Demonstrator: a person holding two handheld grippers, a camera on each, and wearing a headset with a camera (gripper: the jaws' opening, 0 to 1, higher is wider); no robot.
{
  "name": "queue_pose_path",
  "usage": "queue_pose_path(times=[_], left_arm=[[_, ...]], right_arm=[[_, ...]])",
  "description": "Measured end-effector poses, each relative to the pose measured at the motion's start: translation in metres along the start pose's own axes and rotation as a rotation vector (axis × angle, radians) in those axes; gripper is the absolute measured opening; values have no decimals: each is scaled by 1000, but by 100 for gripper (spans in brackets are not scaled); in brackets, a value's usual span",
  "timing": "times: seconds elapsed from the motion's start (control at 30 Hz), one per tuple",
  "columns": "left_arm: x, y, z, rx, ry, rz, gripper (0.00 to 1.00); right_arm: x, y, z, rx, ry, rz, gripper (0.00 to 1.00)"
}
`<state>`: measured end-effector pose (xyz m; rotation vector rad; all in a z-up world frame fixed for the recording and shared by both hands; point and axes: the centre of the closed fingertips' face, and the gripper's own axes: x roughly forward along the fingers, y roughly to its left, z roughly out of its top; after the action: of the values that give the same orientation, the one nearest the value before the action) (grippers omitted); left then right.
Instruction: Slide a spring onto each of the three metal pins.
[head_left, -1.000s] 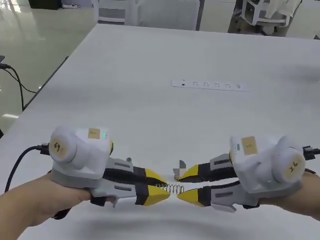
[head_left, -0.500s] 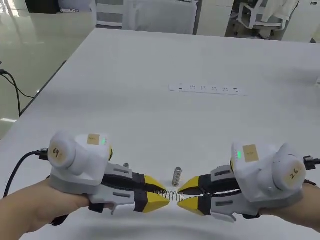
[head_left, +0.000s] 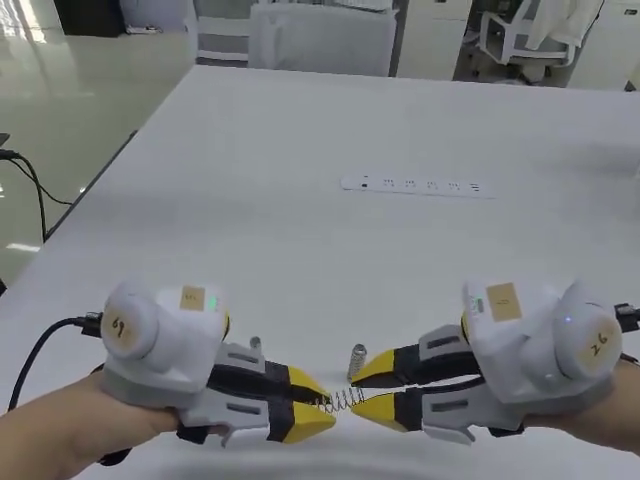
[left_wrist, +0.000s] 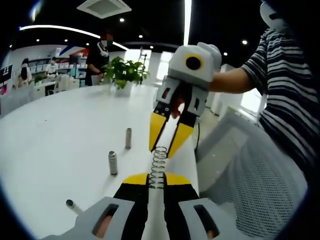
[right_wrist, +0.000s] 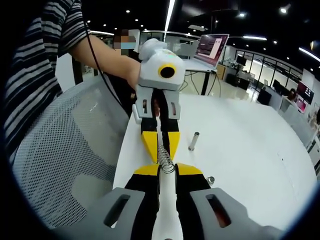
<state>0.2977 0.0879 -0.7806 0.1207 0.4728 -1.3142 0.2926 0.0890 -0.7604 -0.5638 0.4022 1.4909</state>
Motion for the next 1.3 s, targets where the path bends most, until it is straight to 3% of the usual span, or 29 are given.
queue_pose_path(times=[0.2, 0.43, 0.87, 1.3], left_arm=[[2, 0, 1, 18, 0, 5, 2], [5, -1, 4, 45, -7, 19, 2], [2, 2, 7, 57, -16, 36, 2], [-3, 4, 3, 38, -12, 50, 2]], right_arm=[[2, -1, 19, -38, -26, -7, 8], [8, -4, 29, -109, -20, -25, 8], [15, -4, 40, -178, -17, -49, 8], [22, -2, 44, -194, -31, -60, 7]])
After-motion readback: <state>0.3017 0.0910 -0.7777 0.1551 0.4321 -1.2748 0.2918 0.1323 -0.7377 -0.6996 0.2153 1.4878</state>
